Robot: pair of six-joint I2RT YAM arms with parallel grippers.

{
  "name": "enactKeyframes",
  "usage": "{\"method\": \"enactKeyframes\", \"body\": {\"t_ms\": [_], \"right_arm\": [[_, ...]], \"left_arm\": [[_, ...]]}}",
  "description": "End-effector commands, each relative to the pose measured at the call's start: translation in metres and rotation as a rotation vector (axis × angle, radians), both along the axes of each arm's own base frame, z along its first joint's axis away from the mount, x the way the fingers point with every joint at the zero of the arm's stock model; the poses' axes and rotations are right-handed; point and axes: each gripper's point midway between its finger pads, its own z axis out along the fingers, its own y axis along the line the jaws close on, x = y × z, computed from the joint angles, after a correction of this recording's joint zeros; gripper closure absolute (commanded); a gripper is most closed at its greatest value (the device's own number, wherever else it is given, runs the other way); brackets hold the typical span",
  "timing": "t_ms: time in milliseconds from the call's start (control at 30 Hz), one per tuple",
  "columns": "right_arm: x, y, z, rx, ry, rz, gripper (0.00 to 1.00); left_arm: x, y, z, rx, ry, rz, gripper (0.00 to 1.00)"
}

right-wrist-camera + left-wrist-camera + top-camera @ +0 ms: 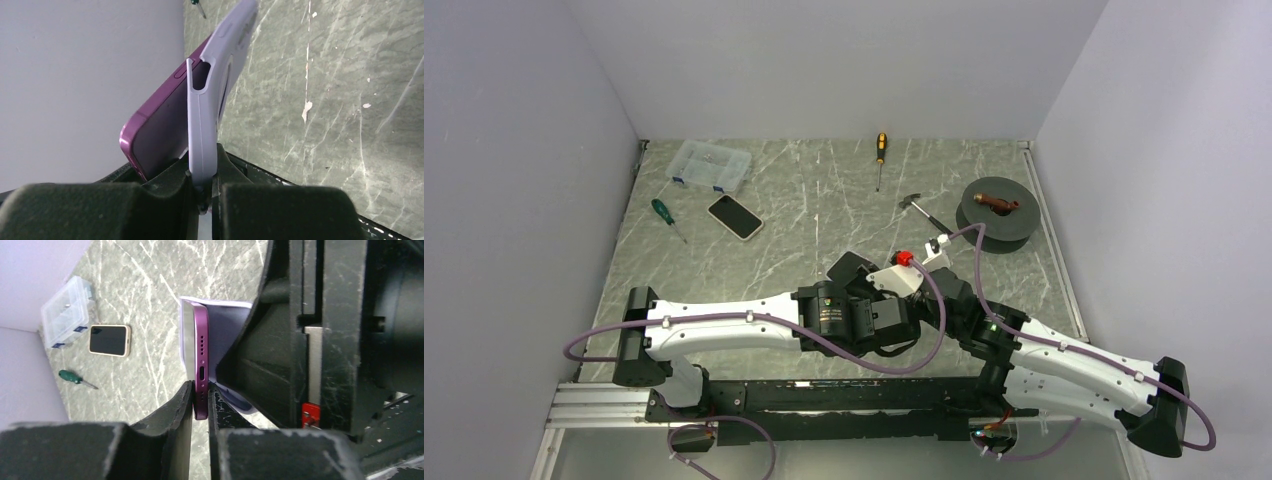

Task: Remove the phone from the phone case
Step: Remove the phone case from the phone.

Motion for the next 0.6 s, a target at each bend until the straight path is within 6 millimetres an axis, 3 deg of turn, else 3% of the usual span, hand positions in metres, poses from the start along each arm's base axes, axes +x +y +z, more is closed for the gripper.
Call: {"method": "enactKeyframes", "body": {"t_ms": [0, 67, 267, 567], "right_arm": [[-0.019, 0.021, 0.056, 0.164, -0.070, 0.127, 1.00], [-0.019, 0.021, 0.056, 0.160, -0.069, 0.129, 1.00], [-0.018, 0.019, 0.054, 0.150, -0.072, 0.117, 1.00], [-0.010, 0.014, 0.041, 0.117, -0.065, 0.072, 1.00]], "left_arm": [[-0.002, -0.025, -0.001, -0.008, 0.004, -0.071, 0.91], [-0.003, -0.026, -0.001, -0.016, 0.010, -0.077, 1.00], [-0.007, -0.025, 0.007, -0.059, 0.025, -0.118, 1.00], [-0.022, -0.024, 0.039, -0.220, 0.004, -0.226, 1.00]]}}
